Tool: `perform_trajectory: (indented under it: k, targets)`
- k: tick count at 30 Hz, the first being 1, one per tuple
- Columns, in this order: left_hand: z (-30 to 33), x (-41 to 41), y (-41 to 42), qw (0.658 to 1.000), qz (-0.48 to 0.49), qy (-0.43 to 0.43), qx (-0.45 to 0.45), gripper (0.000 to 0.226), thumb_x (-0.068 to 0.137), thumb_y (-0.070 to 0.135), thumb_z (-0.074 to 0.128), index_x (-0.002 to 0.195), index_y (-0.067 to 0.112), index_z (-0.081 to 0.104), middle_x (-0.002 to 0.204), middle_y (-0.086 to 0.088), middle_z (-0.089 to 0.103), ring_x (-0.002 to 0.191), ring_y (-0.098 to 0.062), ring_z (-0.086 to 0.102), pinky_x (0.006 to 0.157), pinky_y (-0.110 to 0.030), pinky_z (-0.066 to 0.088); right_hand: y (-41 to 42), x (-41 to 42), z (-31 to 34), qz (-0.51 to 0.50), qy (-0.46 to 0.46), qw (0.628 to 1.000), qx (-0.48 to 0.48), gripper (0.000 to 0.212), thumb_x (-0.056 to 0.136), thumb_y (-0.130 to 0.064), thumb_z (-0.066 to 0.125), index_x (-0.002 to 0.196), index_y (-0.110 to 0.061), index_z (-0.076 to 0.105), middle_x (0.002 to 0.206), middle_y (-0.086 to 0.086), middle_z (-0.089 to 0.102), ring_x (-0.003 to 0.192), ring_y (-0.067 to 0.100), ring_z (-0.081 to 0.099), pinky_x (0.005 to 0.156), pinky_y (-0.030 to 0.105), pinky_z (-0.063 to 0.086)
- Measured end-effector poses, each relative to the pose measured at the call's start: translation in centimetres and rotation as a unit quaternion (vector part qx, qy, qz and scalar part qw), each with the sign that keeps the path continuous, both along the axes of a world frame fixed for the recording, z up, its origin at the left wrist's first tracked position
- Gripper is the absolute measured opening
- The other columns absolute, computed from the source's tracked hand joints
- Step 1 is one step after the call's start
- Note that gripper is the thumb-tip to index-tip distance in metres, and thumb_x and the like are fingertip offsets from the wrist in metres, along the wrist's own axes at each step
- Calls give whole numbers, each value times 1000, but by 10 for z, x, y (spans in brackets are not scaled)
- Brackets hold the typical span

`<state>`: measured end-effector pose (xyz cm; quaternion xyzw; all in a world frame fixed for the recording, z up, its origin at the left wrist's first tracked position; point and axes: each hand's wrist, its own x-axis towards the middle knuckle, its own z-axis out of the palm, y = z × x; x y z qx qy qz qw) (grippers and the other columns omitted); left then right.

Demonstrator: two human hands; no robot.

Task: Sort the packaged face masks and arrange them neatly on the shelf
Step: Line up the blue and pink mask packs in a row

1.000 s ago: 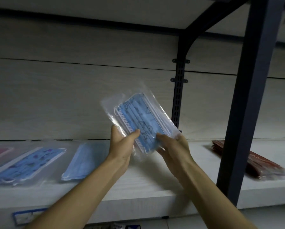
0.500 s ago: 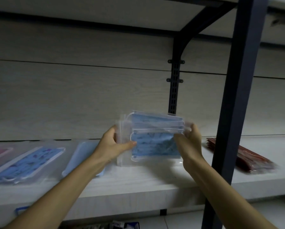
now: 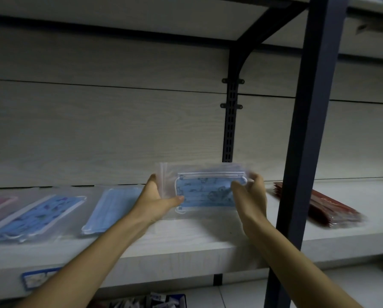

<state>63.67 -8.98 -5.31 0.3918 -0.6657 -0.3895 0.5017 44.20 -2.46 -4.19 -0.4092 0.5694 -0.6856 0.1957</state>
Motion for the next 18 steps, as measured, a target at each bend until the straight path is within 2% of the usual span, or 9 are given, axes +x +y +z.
perform_trajectory:
  k: [3, 7, 10, 12, 14, 16, 18]
  targets:
    - [-2, -2, -2, 1000, -13, -15, 8, 55, 74, -1, 77, 118, 13, 46, 110, -5, 63, 103, -20, 62, 85, -33, 53, -2, 1, 1, 2, -9, 1000, 8, 34, 89, -6, 51, 120, -17, 42, 97, 4, 57, 85, 18, 60, 62, 29, 51]
    - [-1, -6, -1, 999, 16, -40, -19, 45, 76, 1, 75, 111, 15, 49, 105, -4, 63, 99, -20, 62, 85, -34, 53, -2, 3, 4, -8, -15, 1000, 5, 31, 89, -2, 49, 114, -18, 43, 96, 6, 58, 83, 19, 61, 64, 32, 53]
    - [12, -4, 1, 997, 39, -39, -50, 42, 76, 4, 76, 108, 15, 51, 99, 1, 62, 92, -16, 61, 74, -25, 49, 1, 1, 8, -2, -19, 1000, -1, 31, 89, 0, 49, 114, -17, 42, 94, 5, 57, 80, 18, 61, 62, 32, 54]
    - [27, 0, 0, 995, 58, -28, -75, 45, 74, 6, 79, 108, 14, 52, 98, 0, 63, 88, -15, 62, 72, -22, 48, 2, 1, 11, 5, -23, 1000, 1, 39, 89, 0, 50, 121, -19, 38, 94, 6, 58, 79, 19, 63, 62, 35, 57]
    - [43, 6, 0, 991, 66, -8, -114, 47, 71, 3, 80, 107, 13, 53, 96, -1, 64, 83, -13, 63, 70, -16, 49, 2, 2, 12, 5, -12, 1000, 7, 61, 88, -1, 55, 139, -22, 28, 106, 10, 60, 81, 22, 64, 65, 35, 58]
    - [59, 11, 3, 986, 61, -22, -157, 44, 70, -1, 79, 103, 12, 53, 91, -1, 63, 76, -7, 60, 64, -6, 45, 2, 4, 13, -17, 40, 999, 8, 84, 87, -3, 62, 151, -20, 11, 134, 15, 49, 102, 26, 60, 74, 23, 51]
    - [73, 16, 5, 974, 56, -74, -208, 39, 71, 1, 80, 98, 15, 54, 88, -1, 65, 72, -6, 59, 62, -8, 44, 2, 6, 15, -59, 123, 991, 9, 95, 83, -6, 69, 153, -17, 5, 152, 11, 28, 130, 27, 42, 89, 22, 36]
